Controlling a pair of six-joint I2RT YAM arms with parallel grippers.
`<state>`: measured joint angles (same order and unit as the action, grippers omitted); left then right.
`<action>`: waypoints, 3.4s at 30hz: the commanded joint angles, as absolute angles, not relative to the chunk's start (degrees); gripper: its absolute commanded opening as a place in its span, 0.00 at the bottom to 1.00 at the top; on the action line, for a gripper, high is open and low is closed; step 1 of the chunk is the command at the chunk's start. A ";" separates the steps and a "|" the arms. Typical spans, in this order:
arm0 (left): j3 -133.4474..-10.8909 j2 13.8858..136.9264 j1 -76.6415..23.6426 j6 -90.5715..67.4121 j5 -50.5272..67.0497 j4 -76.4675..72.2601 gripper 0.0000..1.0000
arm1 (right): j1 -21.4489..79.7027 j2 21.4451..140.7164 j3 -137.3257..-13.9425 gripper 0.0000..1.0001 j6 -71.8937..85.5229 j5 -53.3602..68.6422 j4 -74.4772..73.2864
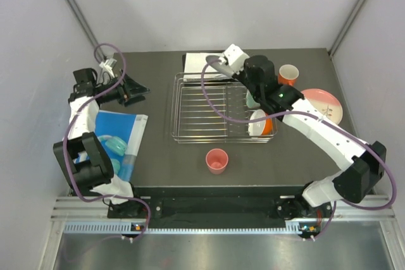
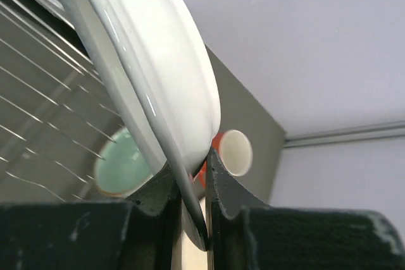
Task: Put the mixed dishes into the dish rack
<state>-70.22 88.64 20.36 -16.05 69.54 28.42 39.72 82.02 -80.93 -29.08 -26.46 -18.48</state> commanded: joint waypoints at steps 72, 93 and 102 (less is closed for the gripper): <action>-67.59 90.35 6.24 -9.58 49.04 28.83 0.86 | 27.86 91.50 -67.07 0.00 -59.68 -12.30 14.15; -66.62 89.65 6.33 -9.84 49.66 28.12 0.85 | 28.21 83.13 -62.75 0.00 -59.94 -9.67 14.42; -67.15 90.17 6.42 -9.84 50.01 28.39 0.84 | 25.58 92.28 -75.84 0.00 -58.45 -6.24 3.61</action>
